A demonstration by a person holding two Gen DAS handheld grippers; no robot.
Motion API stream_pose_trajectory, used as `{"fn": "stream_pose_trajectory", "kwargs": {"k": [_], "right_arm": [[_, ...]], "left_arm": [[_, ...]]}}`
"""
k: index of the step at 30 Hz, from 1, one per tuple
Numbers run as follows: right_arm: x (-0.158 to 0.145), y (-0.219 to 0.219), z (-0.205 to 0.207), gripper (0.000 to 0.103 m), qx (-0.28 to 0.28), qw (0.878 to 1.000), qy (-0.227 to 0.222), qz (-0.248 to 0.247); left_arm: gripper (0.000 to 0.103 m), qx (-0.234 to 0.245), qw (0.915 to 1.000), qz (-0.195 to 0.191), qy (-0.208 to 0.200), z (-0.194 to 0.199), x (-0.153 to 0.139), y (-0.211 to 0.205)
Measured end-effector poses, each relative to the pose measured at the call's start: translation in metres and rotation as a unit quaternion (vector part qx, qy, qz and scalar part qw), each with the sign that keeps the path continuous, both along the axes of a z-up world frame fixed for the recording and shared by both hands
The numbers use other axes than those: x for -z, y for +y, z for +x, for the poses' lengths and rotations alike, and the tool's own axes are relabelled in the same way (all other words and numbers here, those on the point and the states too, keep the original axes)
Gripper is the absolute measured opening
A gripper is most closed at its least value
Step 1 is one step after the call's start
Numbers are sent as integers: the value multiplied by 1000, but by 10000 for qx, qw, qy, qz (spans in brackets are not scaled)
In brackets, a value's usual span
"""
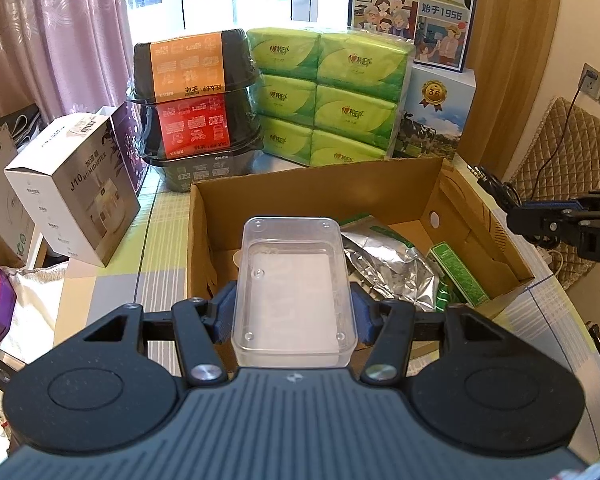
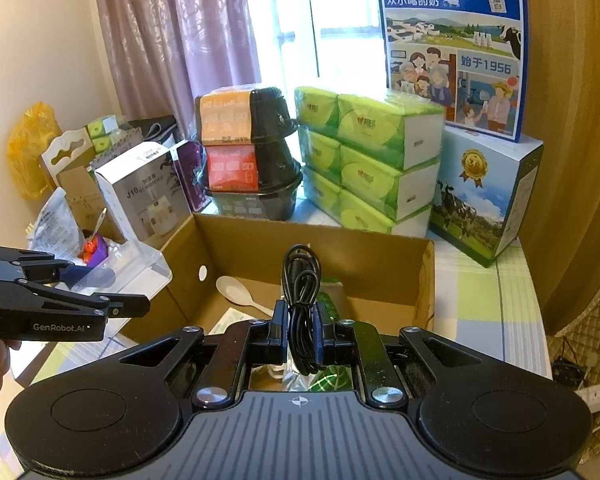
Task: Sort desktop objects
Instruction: 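Lower the cable and clear container into the box while both tools open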
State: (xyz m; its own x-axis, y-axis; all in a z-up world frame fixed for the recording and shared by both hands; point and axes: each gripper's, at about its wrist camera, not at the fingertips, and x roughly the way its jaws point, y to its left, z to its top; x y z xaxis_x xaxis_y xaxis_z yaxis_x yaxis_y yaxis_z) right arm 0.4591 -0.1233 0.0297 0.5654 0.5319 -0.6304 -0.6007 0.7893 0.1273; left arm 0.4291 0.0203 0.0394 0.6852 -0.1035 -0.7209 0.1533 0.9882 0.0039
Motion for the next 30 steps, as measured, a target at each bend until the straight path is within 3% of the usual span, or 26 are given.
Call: {"fn": "stream_pose_trajectory", "kwargs": {"k": [30], "right_arm": [[17, 19, 35, 9, -10, 9992, 355, -159]], "left_arm": [[52, -135, 9995, -92, 277, 41, 21, 13]]}}
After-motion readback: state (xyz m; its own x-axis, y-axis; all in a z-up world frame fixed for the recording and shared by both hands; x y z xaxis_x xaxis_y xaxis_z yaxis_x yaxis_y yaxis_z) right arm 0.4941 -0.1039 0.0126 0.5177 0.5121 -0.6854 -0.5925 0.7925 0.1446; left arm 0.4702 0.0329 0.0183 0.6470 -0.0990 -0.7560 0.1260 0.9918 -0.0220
